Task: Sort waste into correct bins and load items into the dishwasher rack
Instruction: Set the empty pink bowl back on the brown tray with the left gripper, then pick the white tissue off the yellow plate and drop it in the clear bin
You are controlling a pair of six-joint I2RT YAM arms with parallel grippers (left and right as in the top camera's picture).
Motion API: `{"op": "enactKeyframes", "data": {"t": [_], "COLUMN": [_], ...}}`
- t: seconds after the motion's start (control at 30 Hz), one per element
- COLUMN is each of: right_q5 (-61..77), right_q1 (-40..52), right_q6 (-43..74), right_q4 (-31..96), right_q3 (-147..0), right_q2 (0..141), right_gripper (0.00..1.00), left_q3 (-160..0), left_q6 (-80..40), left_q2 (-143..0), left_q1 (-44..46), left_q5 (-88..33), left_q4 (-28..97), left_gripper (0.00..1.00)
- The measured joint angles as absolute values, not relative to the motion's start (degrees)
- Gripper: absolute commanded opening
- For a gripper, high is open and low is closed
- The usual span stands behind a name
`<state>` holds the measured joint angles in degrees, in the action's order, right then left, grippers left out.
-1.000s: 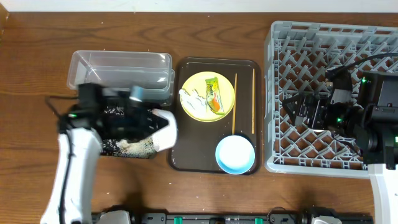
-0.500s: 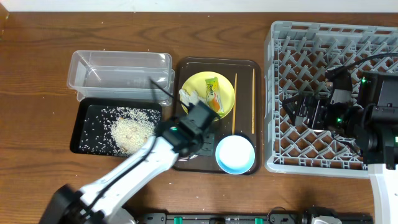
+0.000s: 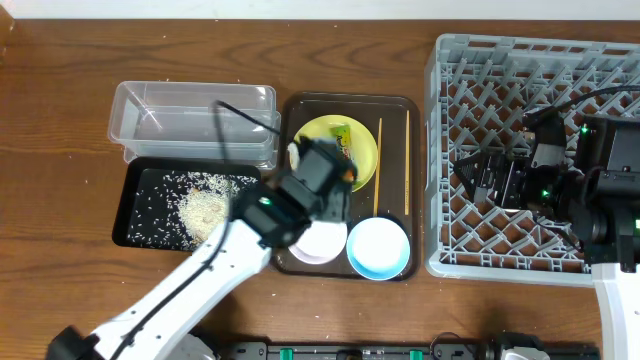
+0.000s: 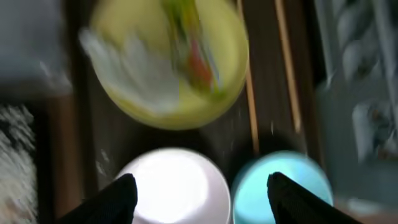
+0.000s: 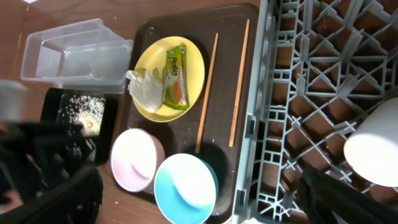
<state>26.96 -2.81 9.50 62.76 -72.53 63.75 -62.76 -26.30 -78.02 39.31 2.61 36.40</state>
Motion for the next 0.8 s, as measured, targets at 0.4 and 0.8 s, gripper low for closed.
{"op": "enactKeyframes", "data": {"t": [0.4,0.8], "right_q5": [26.96,26.96], "right_q1": [-2.81,-2.81], "right_q6": [9.37,9.37], "right_q4": [62.74,62.74], "right_q3": [-72.53,-72.53], "right_q2": [63.75,63.75], "right_gripper": [0.99,0.99], "left_q3": [-63.13,-63.07], "left_q6": [-17.61,-16.38], "left_q2": [-100.36,-104.60], "left_q1": [27.79,27.64], "left_q5": [1.87,-0.58], "left_q4": [21.65,20.64], "left_gripper": [0.67,0.06]}}
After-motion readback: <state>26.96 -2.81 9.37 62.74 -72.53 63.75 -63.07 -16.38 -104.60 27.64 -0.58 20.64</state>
